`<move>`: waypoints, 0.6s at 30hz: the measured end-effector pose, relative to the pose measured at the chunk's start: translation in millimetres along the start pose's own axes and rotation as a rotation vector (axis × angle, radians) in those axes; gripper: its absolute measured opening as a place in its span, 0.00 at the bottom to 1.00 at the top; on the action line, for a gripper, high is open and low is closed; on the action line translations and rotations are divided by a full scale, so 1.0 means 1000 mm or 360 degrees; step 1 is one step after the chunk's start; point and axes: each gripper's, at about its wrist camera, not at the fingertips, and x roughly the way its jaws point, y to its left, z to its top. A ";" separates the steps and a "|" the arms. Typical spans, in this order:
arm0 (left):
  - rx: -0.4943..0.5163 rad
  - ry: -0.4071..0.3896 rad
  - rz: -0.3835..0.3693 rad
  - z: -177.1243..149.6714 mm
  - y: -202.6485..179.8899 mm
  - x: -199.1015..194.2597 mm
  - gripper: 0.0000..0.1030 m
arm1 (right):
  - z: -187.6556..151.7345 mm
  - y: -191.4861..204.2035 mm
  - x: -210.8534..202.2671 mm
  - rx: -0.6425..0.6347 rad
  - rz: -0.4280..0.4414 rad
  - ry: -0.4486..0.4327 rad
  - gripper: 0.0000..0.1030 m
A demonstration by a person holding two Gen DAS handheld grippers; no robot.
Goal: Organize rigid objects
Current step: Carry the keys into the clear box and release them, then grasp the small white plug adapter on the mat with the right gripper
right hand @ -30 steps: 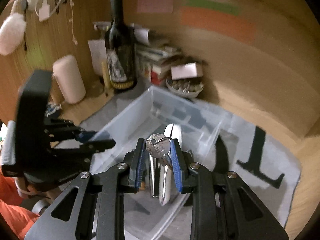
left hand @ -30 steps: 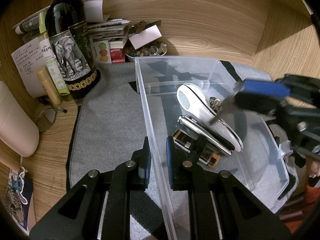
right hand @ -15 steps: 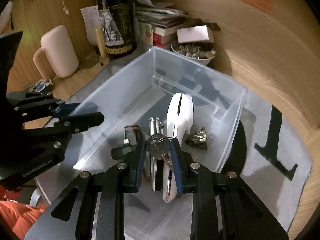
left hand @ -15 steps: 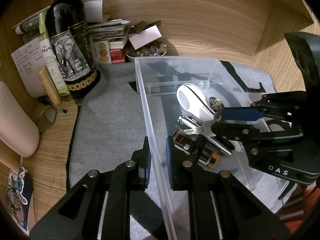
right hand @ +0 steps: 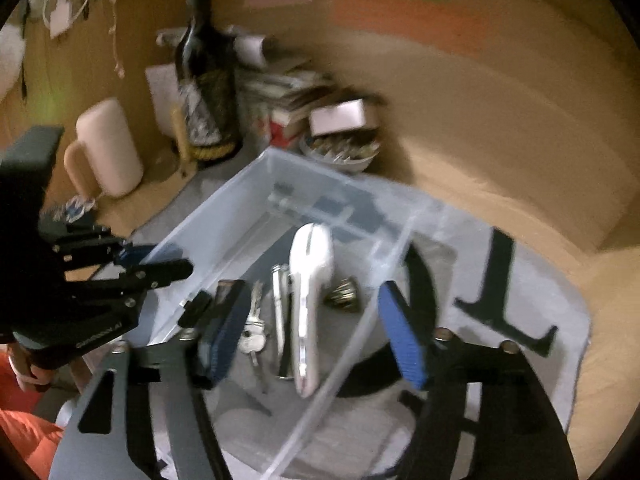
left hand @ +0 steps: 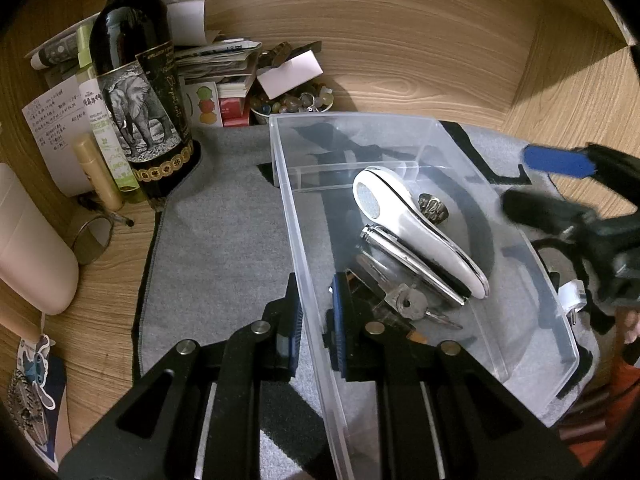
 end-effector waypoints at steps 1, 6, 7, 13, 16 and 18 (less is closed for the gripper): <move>0.0002 0.0000 0.0001 0.000 0.000 0.000 0.12 | -0.001 -0.004 -0.006 0.0015 -0.0021 -0.0021 0.65; 0.0007 0.0002 0.0001 0.000 0.000 0.000 0.12 | -0.011 -0.029 -0.035 0.0113 -0.0187 -0.0117 0.67; 0.0009 0.0003 0.0001 0.000 0.000 0.000 0.13 | -0.016 -0.036 -0.043 0.0150 -0.0227 -0.0130 0.67; 0.0013 0.0005 0.0002 -0.001 -0.001 0.001 0.13 | -0.052 -0.066 -0.073 0.0323 -0.0447 -0.0130 0.75; 0.0017 0.0004 0.0005 -0.001 -0.002 0.001 0.13 | -0.072 -0.074 -0.080 0.0378 -0.0528 -0.0080 0.76; 0.0016 0.0004 0.0005 -0.001 -0.002 0.001 0.13 | -0.084 -0.077 -0.081 0.0413 -0.0554 -0.0050 0.76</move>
